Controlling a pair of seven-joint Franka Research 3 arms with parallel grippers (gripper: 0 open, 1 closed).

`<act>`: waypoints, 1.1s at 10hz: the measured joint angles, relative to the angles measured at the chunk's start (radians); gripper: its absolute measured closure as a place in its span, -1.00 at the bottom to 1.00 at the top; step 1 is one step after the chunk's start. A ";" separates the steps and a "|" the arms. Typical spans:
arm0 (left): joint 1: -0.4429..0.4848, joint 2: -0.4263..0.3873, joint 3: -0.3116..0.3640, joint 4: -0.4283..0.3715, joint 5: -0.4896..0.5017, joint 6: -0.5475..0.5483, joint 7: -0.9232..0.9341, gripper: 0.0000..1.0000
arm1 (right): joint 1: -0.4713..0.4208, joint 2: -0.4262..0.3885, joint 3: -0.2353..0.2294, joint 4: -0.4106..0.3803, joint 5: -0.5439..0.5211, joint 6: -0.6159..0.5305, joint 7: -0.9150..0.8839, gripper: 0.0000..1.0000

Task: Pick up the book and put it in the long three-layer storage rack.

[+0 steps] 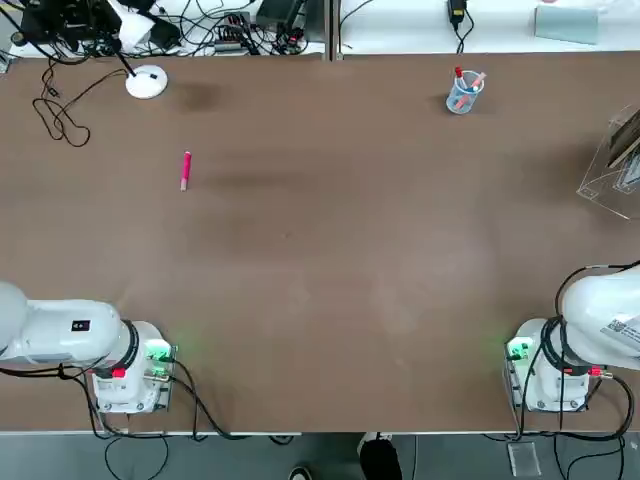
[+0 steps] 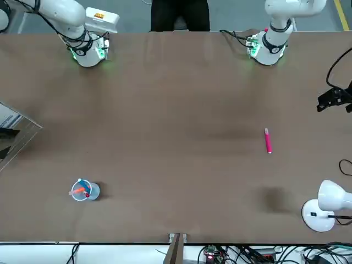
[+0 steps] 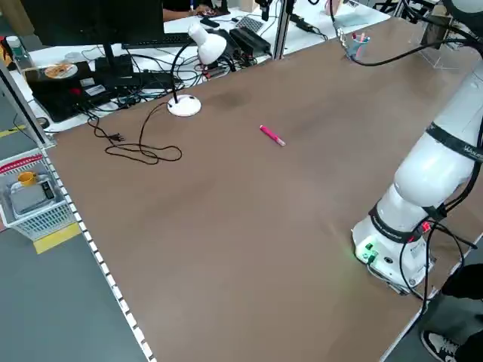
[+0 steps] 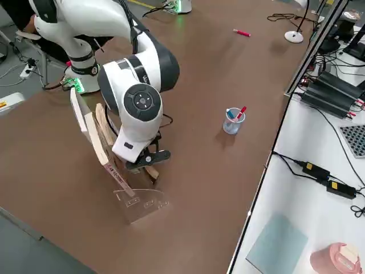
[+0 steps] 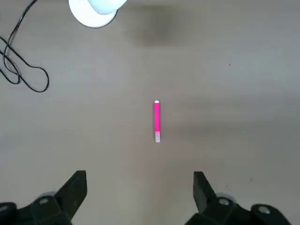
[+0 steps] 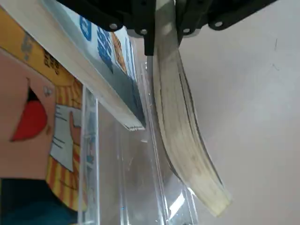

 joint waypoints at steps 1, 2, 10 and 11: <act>0.001 0.001 0.000 0.000 0.000 0.000 0.000 -1.00 | 0.003 0.005 0.001 0.000 -0.004 0.009 0.000 0.69; 0.002 0.003 0.000 0.000 0.000 0.000 0.000 -1.00 | 0.006 0.009 0.002 0.000 -0.007 0.015 0.000 0.69; 0.003 0.018 0.000 -0.008 0.000 0.007 0.000 -1.00 | 0.014 0.027 0.005 0.000 -0.010 0.046 0.001 0.69; 0.003 0.018 0.000 0.001 0.000 0.007 0.000 -1.00 | 0.014 0.027 0.004 0.000 -0.011 0.047 0.001 0.69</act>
